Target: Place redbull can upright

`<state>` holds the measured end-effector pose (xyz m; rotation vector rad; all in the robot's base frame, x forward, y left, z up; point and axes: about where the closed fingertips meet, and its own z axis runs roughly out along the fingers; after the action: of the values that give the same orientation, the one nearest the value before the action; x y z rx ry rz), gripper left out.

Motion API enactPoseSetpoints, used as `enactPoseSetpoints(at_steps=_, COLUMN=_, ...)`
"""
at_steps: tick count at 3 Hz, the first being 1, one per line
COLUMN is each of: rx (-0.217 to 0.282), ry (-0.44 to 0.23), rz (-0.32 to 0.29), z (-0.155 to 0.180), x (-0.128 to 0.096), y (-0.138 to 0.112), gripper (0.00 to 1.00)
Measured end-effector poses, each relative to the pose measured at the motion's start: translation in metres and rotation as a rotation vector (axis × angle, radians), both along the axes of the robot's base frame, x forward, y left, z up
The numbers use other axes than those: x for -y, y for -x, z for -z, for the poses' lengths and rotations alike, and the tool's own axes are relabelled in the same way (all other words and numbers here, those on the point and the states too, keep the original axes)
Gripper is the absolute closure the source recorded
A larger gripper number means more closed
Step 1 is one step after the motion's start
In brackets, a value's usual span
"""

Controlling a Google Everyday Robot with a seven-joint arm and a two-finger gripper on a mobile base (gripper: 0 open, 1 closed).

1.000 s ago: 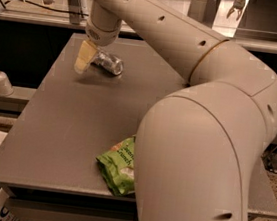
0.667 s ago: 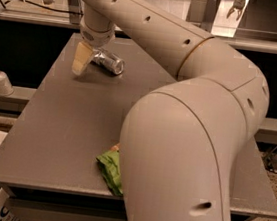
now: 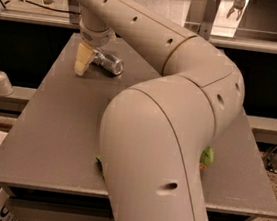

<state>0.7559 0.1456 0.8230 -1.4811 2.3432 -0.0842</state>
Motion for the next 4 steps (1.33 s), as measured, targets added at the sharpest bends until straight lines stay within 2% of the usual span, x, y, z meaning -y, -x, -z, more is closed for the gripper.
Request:
enactPoseSetpoints(at_steps=1, rx=-0.026, ry=0.000, rz=0.031, z=0.0034, x=0.0131, y=-0.0069, gripper=0.18)
enactPoseSetpoints(at_steps=2, rx=-0.042, ry=-0.007, rz=0.041, z=0.0031, x=0.0193, y=-0.0085, gripper=0.42)
enactPoseSetpoints(at_steps=4, rx=-0.045, ry=-0.011, rz=0.043, z=-0.0006, x=0.0204, y=-0.0082, gripper=0.88)
